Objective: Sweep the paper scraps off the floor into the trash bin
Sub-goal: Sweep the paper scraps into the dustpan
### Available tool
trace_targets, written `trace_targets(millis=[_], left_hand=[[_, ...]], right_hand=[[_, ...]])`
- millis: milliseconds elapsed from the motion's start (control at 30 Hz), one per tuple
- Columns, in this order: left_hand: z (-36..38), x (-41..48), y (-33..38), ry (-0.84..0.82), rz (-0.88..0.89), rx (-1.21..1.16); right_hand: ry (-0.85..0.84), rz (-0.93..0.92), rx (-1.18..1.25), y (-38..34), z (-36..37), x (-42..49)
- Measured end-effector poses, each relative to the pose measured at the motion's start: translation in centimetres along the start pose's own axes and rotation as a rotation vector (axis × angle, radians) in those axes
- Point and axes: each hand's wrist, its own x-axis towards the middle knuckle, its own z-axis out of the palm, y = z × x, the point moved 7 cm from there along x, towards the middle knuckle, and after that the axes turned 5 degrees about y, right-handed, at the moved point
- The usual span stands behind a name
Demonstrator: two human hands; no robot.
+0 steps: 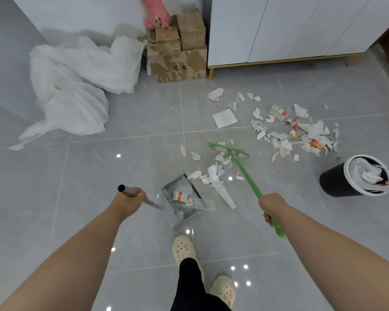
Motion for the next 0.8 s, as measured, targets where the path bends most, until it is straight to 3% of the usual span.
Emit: trace_targets(millis=[233, 400, 533, 600, 800], left_hand=[[3.2, -2.0, 0.7, 0.17, -0.024, -0.068], [3.6, -3.1, 0.8, 0.253, -0.064, -0.128], [2.7, -3.8, 0.5, 0.29, -0.082, -0.143], [2.3, -4.0, 0.4, 0.314, -0.076, -0.161], [0.8, -4.2, -0.5, 0.453, -0.118, -0.182]], right_hand=[[-0.19, 0.13, 0.079, 6.9, 5.1, -1.9], [-0.372, 0.196, 0.019, 7.5, 9.3, -4.9], [-0.4, 0.199, 0.024, 6.4, 10.1, -7.9], [-0.351, 0.126, -0.007, 5.3, 9.8, -8.1], [-0.119, -0.323, -0.299, 1.3, 7.5, -5.5]])
